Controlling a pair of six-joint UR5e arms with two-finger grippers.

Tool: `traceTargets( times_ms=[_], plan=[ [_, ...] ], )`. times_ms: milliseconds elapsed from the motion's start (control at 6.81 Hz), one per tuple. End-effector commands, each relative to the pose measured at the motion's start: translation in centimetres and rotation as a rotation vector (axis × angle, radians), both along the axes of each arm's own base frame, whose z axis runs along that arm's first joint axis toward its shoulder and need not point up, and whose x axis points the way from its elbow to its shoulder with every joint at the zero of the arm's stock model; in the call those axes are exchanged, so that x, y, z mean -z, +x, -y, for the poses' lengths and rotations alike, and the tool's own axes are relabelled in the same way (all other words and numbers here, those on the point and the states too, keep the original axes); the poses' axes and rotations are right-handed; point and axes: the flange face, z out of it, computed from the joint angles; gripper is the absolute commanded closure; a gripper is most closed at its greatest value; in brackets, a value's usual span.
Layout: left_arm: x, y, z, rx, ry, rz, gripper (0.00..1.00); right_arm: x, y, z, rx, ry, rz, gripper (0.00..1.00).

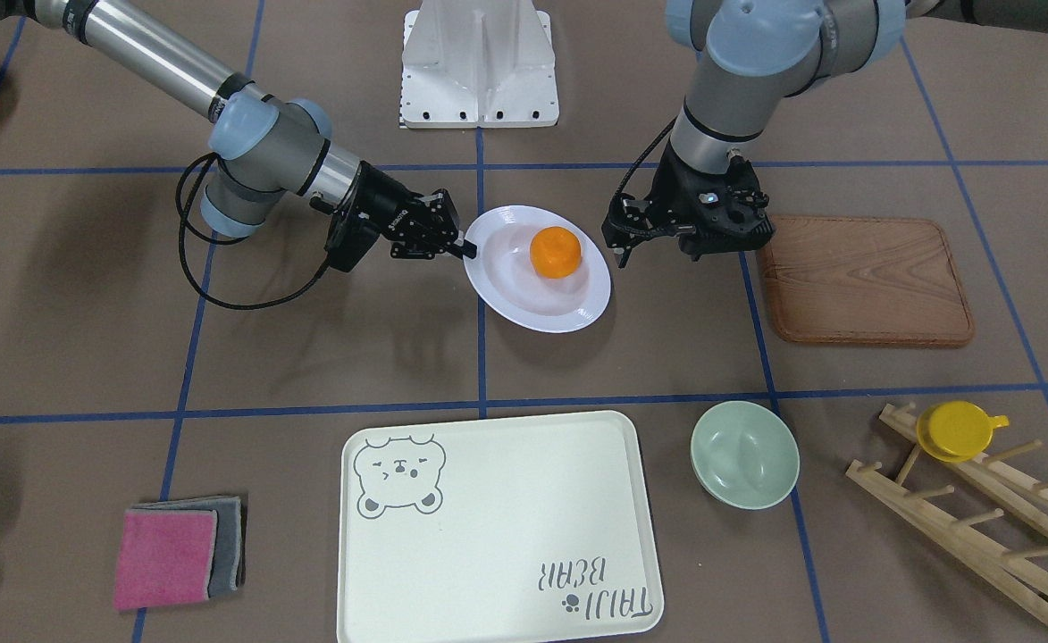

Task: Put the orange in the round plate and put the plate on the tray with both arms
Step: 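Withdraw the left gripper while the right gripper reaches to the plate rim, then grip the plate rim with the right gripper and slide it onto the cream tray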

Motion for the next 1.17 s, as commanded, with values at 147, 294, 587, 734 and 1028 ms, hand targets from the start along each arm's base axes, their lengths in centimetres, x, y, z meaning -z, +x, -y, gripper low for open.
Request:
traceTargets(
  times_ms=[147, 294, 587, 734, 1028],
  plan=[
    [-2.2, -3.8, 0.4, -0.043, 0.061, 0.042, 0.02, 0.1, 1.2, 0.9, -0.003, -0.103, 0.064, 1.0],
    [-2.8, -6.1, 1.3, -0.066, 0.071, 0.054, 0.02, 0.7, 2.2, 1.9, -0.012, -0.157, 0.09, 1.0],
    [-6.3, -10.5, 2.2, -0.099, 0.121, 0.109, 0.02, 2.0, 4.5, 5.1, -0.054, -0.237, 0.142, 1.0],
    [-8.3, -13.4, 3.3, -0.124, 0.166, 0.145, 0.02, 2.5, 5.3, 6.4, -0.11, -0.288, 0.177, 1.0],
    [-10.0, -16.2, 4.1, -0.139, 0.198, 0.179, 0.02, 3.7, 5.0, 8.9, -0.267, -0.372, 0.248, 1.0]
  ],
)
